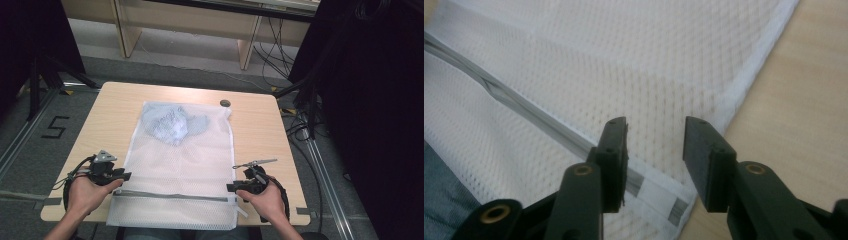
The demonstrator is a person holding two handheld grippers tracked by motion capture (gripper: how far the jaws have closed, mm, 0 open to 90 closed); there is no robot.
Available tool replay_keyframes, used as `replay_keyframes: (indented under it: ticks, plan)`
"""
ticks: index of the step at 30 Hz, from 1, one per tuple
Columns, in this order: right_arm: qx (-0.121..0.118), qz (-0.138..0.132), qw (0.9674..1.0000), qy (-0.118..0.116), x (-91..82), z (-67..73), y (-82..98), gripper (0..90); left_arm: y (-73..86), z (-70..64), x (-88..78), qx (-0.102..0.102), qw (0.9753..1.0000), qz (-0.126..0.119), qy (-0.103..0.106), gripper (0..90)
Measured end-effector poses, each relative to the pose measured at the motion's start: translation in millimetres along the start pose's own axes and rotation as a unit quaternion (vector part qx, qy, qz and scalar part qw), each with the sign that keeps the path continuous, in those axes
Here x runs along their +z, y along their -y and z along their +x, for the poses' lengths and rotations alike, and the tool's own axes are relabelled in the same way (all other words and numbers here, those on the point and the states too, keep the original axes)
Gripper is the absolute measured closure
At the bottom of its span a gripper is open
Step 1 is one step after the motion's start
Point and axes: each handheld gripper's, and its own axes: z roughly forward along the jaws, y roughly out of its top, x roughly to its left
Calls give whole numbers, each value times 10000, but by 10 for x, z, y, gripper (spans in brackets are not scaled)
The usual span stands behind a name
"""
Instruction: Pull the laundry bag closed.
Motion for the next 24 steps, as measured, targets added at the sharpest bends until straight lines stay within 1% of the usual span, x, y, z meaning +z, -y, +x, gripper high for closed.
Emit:
replay_keyframes:
  ticks: [1,2,3,4,5,6,7,8,9,10,11,12,13,14,15,16,17,18,19,20,21,22,23,24]
  plan:
    - [-86,22,9999,-76,-2,11,-4,618,0,0,-14,0,10000,39,-46,693]
    - [-345,-180,9992,-37,30,-4,1,619,0,0,-14,0,10000,39,-46,721]
    - [-345,-180,9992,-37,30,-4,1,619,7,7,-24,3,10000,29,-75,721]
    - [-313,-211,9993,-49,45,15,7,618,13,24,-39,-37,9999,89,-75,745]
    - [-455,-173,9988,-76,43,22,-3,623,28,38,-42,-132,9998,95,-140,775]
    - [-454,-187,9987,-124,39,82,-28,662,56,81,-39,-303,9991,199,-213,825]
    - [-491,-237,9984,-166,46,106,-52,673,73,103,-28,-392,9987,203,-251,839]
    - [-491,-237,9984,-166,46,106,-52,673,73,103,-28,-392,9987,203,-251,848]
    - [-577,-240,9979,-179,53,134,-77,684,87,129,-19,-473,9982,223,-296,848]
    - [-728,-279,9968,-183,64,161,-101,698,96,152,-8,-572,9975,252,-333,852]
    - [-868,-398,9951,-252,103,229,-130,736,95,189,13,-626,9969,313,-370,857]
    - [-862,-249,9956,-282,98,266,-148,746,89,190,33,-689,9966,263,-365,863]
    - [-862,-249,9956,-282,98,266,-148,746,89,190,33,-689,9966,263,-365,871]
    - [-919,-373,9945,-349,133,293,-156,763,83,203,41,-678,9965,326,-354,871]
    - [-997,-244,9942,-306,123,319,-176,770,72,206,42,-683,9963,433,-301,879]
    - [-939,-270,9944,-395,159,382,-195,782,68,211,48,-604,9963,570,-231,891]
    - [-939,-270,9944,-395,159,382,-195,782,68,211,48,-604,9963,570,-231,892]
    - [-1013,-244,9939,-372,162,400,-212,791,70,206,56,-596,9964,570,-207,892]
    - [-1021,-292,9936,-384,179,426,-223,803,69,198,56,-601,9960,623,-197,893]
    - [-972,-226,9940,-440,186,468,-235,805,70,195,55,-595,9959,657,-185,893]
    - [-1056,-299,9930,-435,218,483,-253,806,74,194,61,-592,9961,635,-174,893]
    - [-1107,-291,9923,-473,236,515,-269,801,74,195,61,-589,9960,657,-164,893]
    - [-1085,-350,9921,-522,268,544,-276,797,75,197,63,-600,9956,701,-139,893]
    - [-1182,-238,9910,-578,311,620,-313,794,82,196,69,-602,9957,683,-144,892]
